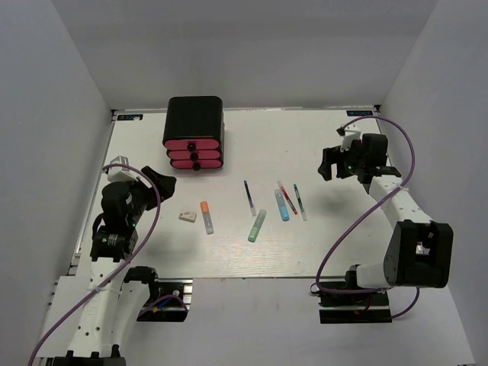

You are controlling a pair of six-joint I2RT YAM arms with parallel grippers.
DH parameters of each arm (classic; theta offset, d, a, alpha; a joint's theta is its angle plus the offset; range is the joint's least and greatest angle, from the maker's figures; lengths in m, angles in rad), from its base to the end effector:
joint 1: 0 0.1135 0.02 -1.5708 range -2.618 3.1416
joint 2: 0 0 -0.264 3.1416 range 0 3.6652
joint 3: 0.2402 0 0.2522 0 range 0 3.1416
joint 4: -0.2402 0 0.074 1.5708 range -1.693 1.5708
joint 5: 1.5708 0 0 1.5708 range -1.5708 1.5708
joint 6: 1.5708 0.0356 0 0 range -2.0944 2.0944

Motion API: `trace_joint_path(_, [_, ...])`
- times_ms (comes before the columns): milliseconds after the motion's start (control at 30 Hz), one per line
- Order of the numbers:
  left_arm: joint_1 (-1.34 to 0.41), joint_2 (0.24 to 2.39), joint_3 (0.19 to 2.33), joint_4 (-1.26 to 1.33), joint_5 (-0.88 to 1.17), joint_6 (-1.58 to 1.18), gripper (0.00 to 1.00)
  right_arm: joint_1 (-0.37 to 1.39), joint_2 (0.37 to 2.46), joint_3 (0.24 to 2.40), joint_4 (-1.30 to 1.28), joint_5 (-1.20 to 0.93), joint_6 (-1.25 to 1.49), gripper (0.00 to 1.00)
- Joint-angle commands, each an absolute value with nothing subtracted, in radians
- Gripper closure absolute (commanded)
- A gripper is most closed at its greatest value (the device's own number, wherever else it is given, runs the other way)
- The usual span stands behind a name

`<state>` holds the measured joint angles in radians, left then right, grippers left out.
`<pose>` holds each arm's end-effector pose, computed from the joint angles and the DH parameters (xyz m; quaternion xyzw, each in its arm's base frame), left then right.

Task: Sort the stationery into containers
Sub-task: Open the drawer in the storage box.

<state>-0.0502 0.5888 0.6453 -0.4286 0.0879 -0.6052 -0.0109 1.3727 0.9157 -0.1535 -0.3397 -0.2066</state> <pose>0.1433 -0.0103 0.2941 -0.2021 0.8001 -0.2157 0.5219 0.3026 0.0086 0.2564 -0.1631 0.8624 0.0996 0.4688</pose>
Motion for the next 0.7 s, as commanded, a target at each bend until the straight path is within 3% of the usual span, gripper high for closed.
trace_joint_path(0, [-0.048, 0.578, 0.626, -0.388, 0.152, -0.621, 0.04, -0.012, 1.371, 0.954, -0.186, -0.330, -0.230, 0.10])
trace_joint_path(100, [-0.048, 0.578, 0.615, -0.354, 0.184, -0.621, 0.12, -0.012, 1.374, 0.968, -0.257, -0.406, -0.326, 0.10])
trace_joint_path(200, [-0.048, 0.598, 0.606, -0.319, 0.228, -0.612, 0.33, -0.014, 1.384, 0.999, -0.348, -0.505, -0.464, 0.10])
trace_joint_path(233, [-0.048, 0.612, 0.606, -0.308, 0.229, -0.612, 0.47, -0.012, 1.387, 1.008, -0.359, -0.515, -0.491, 0.10])
trace_joint_path(333, [-0.067, 0.646, 0.606, -0.295, 0.239, -0.594, 0.59, -0.017, 1.414, 1.019, -0.396, -0.532, -0.509, 0.10])
trace_joint_path(400, [-0.067, 0.658, 0.606, -0.279, 0.249, -0.594, 0.57, -0.020, 1.414, 1.019, -0.414, -0.558, -0.531, 0.10])
trace_joint_path(433, [-0.067, 0.667, 0.606, -0.255, 0.262, -0.594, 0.43, -0.018, 1.413, 1.017, -0.416, -0.557, -0.531, 0.10])
trace_joint_path(500, [-0.067, 0.695, 0.595, -0.230, 0.284, -0.594, 0.34, -0.020, 1.413, 1.015, -0.422, -0.598, -0.538, 0.10])
trace_joint_path(533, [-0.067, 0.707, 0.595, -0.209, 0.293, -0.594, 0.31, -0.018, 1.414, 1.017, -0.423, -0.606, -0.538, 0.23])
trace_joint_path(600, [-0.067, 0.744, 0.595, -0.193, 0.314, -0.582, 0.19, -0.018, 1.414, 1.019, -0.428, -0.652, -0.545, 0.58])
trace_joint_path(633, [-0.067, 0.758, 0.595, -0.193, 0.314, -0.581, 0.16, -0.014, 1.414, 1.022, -0.429, -0.661, -0.546, 0.91])
trace_joint_path(667, [-0.067, 0.793, 0.595, -0.181, 0.314, -0.571, 0.16, -0.014, 1.414, 1.019, -0.434, -0.684, -0.561, 0.99])
